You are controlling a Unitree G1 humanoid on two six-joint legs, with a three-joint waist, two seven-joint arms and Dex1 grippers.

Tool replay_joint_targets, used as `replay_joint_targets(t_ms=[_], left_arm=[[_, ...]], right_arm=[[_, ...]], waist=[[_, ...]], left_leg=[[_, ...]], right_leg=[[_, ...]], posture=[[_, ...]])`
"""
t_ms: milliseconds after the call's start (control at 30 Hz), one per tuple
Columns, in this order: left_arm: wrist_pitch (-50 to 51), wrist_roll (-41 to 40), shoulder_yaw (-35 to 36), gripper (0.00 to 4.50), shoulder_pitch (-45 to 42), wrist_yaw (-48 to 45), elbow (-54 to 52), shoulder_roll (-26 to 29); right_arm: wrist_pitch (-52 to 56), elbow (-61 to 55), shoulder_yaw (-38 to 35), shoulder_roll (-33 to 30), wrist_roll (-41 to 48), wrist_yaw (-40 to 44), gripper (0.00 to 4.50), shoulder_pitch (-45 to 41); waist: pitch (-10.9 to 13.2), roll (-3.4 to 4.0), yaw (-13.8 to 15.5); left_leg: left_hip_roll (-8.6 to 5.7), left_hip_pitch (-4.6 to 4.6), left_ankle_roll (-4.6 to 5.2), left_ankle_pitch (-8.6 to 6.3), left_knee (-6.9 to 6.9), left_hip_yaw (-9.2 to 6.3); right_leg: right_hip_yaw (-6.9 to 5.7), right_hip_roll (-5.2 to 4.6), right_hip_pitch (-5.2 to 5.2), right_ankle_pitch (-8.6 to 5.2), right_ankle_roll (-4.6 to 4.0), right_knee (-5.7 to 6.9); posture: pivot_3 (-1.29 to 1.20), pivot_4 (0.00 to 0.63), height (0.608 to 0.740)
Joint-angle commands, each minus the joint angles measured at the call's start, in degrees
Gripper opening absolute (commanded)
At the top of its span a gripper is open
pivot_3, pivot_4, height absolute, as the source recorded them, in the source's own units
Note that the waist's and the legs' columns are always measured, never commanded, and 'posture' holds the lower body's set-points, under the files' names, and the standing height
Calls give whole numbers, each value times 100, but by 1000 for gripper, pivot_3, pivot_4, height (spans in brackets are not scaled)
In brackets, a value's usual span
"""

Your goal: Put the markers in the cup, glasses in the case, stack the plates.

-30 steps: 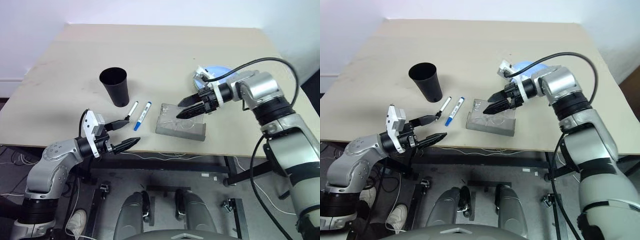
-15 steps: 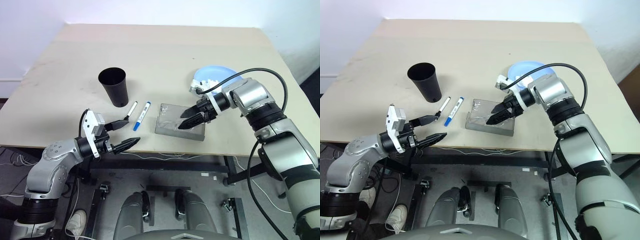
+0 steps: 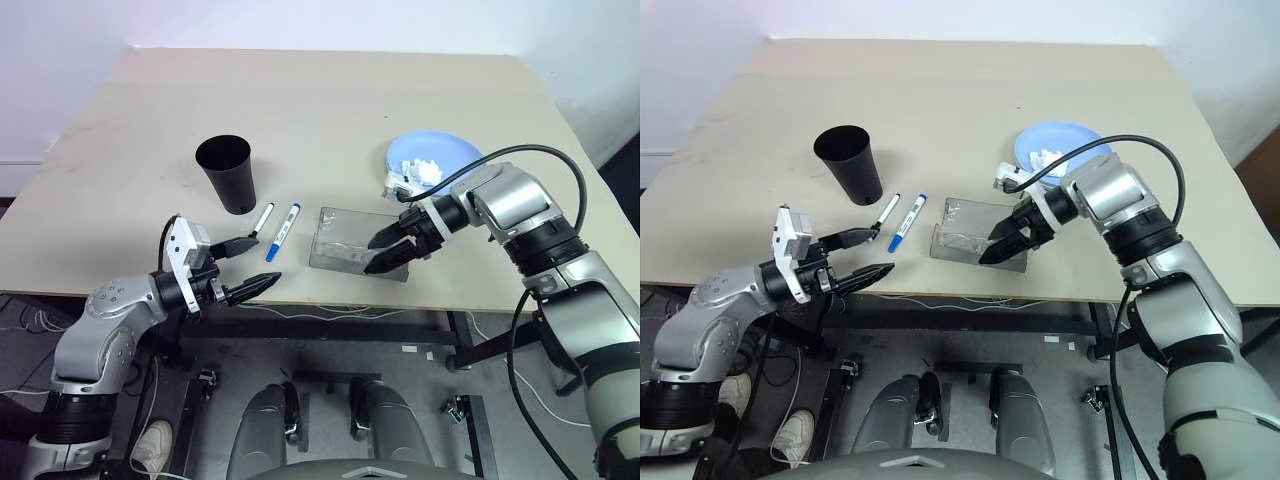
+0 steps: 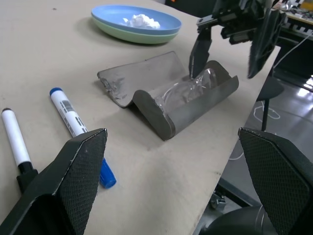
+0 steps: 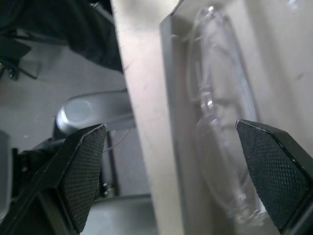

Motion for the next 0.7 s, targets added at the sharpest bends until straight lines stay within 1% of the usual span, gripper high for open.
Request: replay_joint_targets(t_ms=[33,200,267,400,567,700], left_arm=[[-119,8,6,4500,-39,-49,-7,27],[-137,2,20,4500,-14,-76,-6,29],[-145,8,11,4500,-22,-82,4,22],[-178,24,-12,4500,-62,-93,42,0],[-193,26,-37,4500,-100,-100,71,-7],[-215,17,-61,4500,-118,-112,102,18]], right_arm=[[-196,-381,-510,-115,244,-76,4468,-2],[-407,-1092,-1145,-198,519,-449,4468,406],[-814,-1609,-1328,-310,512,-607,4468,820],[-1440,-2170,-1921,-134,579,-1346,4468,1459],[-1053,-2194,-2217,-186,620,-2020,4468,1626],[-1105,-2077,-2325,-428,518,-2267,4468,1677]], waist=[[0,0,1],[-1,-1,13],[-1,-1,21],[-1,-2,15],[-1,-1,3],[-1,-1,6]], left_leg=[[0,0,0,0,0,0],[0,-1,0,0,-1,-1],[0,-1,0,0,-1,-2],[0,0,0,0,-2,-5],[12,7,-1,0,-1,1],[16,7,-1,1,-1,1]], right_leg=[[0,1,1,0,0,0],[-3,-1,5,0,0,-7],[-6,-1,7,0,0,-9],[-11,-2,13,1,2,-15],[-23,-1,15,7,2,-16],[-25,0,14,8,0,-20]], posture=[[0,150,710],[0,150,710],[0,150,710],[0,150,710],[0,150,710],[0,150,710]])
